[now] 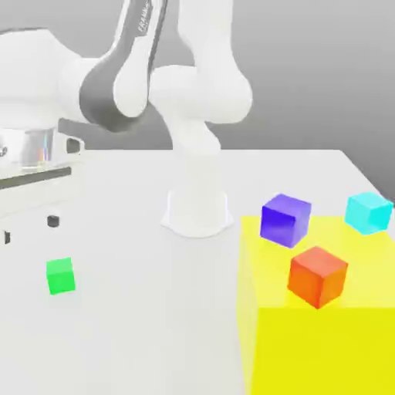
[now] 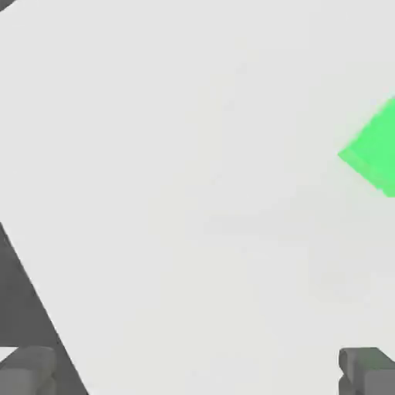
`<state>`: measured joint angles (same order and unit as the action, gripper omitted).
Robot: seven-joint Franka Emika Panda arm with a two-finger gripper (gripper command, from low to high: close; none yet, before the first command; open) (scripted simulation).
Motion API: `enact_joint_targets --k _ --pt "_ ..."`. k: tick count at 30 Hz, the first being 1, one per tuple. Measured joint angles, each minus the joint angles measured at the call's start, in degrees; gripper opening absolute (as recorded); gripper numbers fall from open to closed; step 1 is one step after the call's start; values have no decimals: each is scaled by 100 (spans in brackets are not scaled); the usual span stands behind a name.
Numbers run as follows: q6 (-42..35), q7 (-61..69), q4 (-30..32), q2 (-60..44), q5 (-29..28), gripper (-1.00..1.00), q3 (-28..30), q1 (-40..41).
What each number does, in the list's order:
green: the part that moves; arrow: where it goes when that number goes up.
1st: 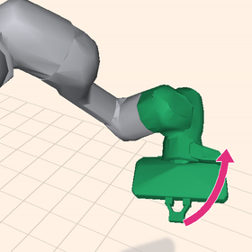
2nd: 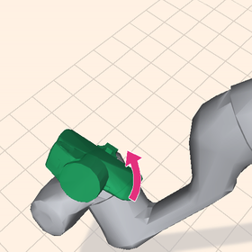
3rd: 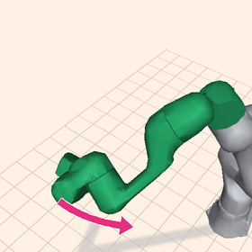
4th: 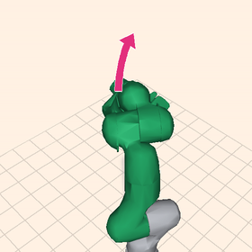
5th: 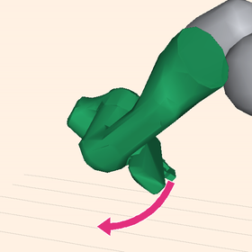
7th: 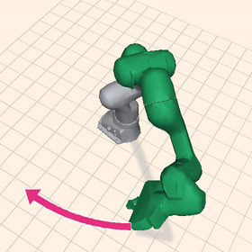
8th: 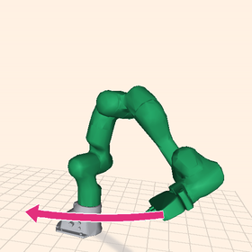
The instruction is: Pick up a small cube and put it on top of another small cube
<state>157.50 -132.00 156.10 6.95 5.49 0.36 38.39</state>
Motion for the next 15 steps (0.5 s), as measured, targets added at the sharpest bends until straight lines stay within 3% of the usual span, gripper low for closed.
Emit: enact_joint_targets --k 8,14,15 --pt "621 -2248 513 -874 -448 0 296 747" --pt "1570 -2298 351 -2045 -305 0 150 833" --pt "1734 -2282 317 -2248 -277 -100 87 887"
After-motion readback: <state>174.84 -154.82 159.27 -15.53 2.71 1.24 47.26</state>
